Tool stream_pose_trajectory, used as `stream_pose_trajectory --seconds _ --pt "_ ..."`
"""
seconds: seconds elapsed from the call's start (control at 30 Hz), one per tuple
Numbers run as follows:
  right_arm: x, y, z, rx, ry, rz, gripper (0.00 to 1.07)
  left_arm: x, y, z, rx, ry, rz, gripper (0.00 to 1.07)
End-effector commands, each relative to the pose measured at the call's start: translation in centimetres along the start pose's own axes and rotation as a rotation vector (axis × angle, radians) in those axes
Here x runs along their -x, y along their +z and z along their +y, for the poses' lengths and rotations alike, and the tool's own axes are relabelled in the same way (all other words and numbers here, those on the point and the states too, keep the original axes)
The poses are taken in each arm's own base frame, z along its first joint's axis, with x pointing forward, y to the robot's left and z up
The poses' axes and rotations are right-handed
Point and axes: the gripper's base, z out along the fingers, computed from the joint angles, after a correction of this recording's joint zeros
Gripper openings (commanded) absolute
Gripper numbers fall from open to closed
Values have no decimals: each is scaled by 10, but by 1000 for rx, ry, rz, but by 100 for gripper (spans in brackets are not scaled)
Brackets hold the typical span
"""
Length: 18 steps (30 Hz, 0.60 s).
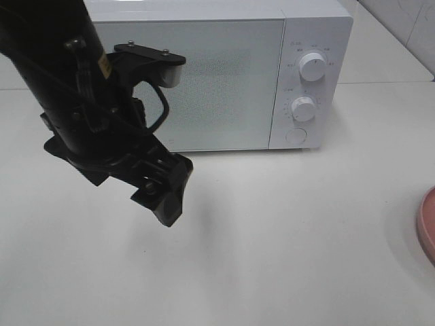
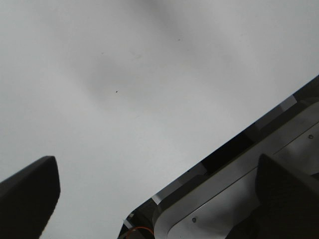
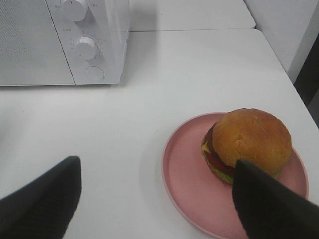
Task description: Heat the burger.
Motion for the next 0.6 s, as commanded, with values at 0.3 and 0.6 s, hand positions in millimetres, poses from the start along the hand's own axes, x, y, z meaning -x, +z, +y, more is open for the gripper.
stream_pose_trajectory --seconds 0.3,0.6 --pt "-1 -5 -1 -4 4 -49 75 -44 -6 80 -5 -255 52 100" --pt "-1 -5 -1 -4 5 -49 75 -89 -23 127 22 -479 15 100"
